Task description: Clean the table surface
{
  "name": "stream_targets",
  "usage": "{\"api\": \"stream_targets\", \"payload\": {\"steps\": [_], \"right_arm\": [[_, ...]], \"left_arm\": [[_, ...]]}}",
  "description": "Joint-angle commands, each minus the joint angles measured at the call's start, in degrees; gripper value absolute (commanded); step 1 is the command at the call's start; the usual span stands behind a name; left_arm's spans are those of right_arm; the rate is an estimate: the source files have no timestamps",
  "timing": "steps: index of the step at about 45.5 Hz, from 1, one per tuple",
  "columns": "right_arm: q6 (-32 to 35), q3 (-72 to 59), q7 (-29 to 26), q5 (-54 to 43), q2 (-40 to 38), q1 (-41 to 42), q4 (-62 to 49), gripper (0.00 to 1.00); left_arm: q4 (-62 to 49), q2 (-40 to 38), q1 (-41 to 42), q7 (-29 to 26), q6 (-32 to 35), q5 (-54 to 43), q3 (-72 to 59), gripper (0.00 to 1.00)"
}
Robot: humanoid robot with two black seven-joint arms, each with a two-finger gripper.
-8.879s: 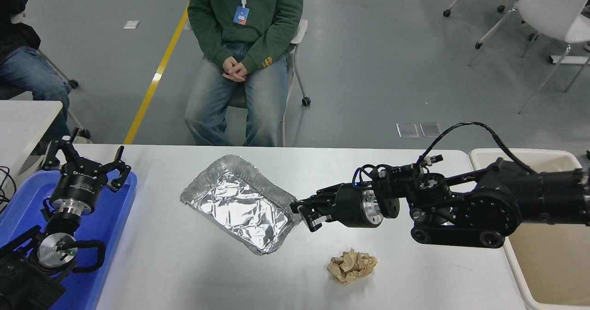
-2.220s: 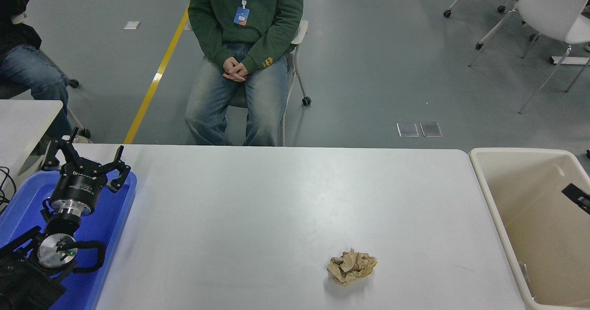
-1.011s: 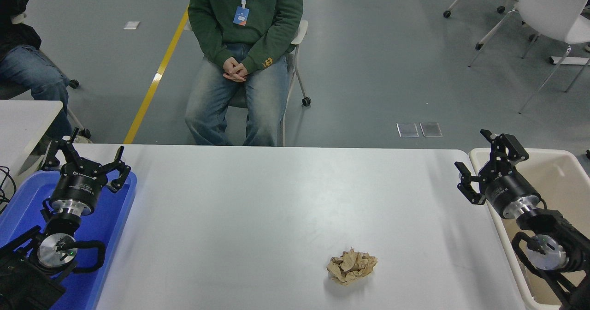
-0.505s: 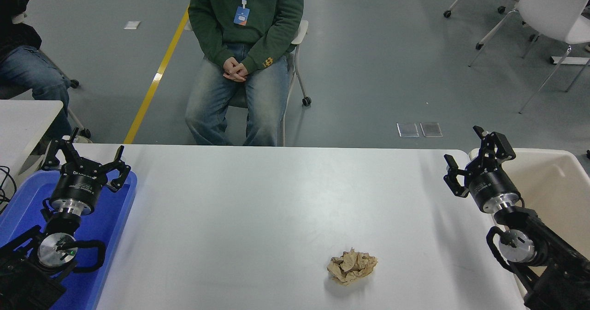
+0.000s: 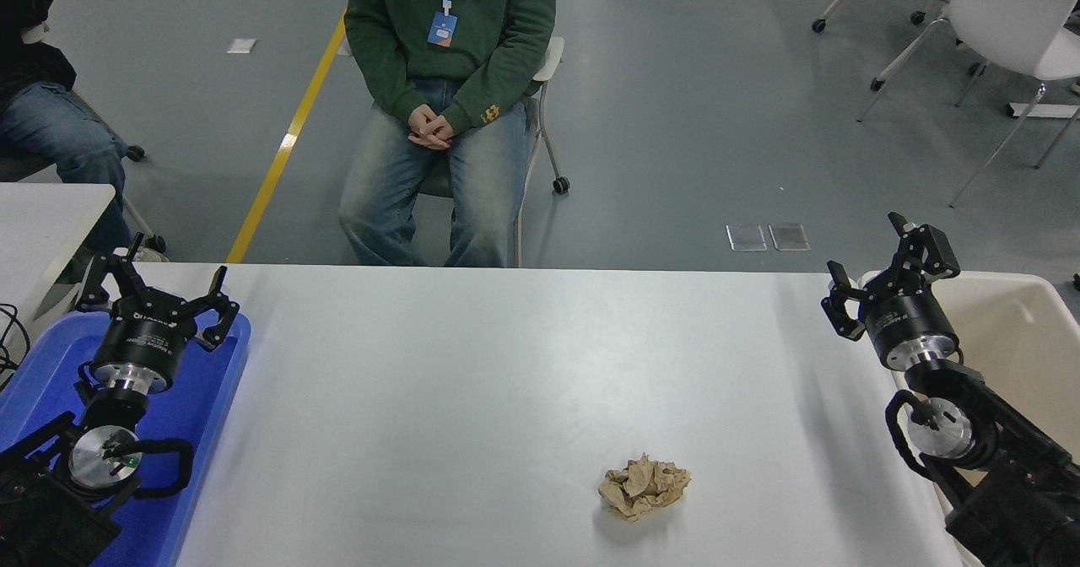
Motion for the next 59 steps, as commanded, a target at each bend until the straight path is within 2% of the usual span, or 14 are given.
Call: {"api": "stream_targets", "payload": {"steps": [1, 12, 18, 25, 42, 52, 59], "right_arm": [[0.0, 0.0, 0.3, 0.9, -0.4, 0.1, 0.3, 1.00], [0.0, -4.8, -1.5, 0.5, -5.6, -1.0, 10.5, 1.00], [-1.0, -11.0, -5.9, 0.0, -12.2, -1.5, 19.8, 1.00], [-3.7, -18.3, -7.3, -1.6, -19.6, -0.4, 26.8, 1.00], [-4.3, -22.0, -10.5, -23.3, -23.6, 0.6, 40.3, 1.00], [-4.3, -22.3, -11.5, -38.6, -23.1, -0.2, 45.9, 1.00], [-4.3, -27.2, -11.7, -44.6, -23.6, 0.6, 47.4, 1.00]], "left_arm": [[0.0, 0.0, 0.0, 0.0, 0.0, 0.0, 0.0, 1.00], [0.0, 0.0, 0.1, 0.0, 0.0, 0.0, 0.0, 1.00], [0.0, 0.0, 0.1, 0.0, 0.0, 0.0, 0.0, 1.00], [0.0, 0.0, 0.0, 0.0, 0.0, 0.0, 0.0, 1.00], [0.0, 0.0, 0.0, 0.0, 0.0, 0.0, 0.0, 1.00], [0.0, 0.0, 0.0, 0.0, 0.0, 0.0, 0.0, 1.00], [0.0, 0.0, 0.0, 0.0, 0.0, 0.0, 0.0, 1.00]]}}
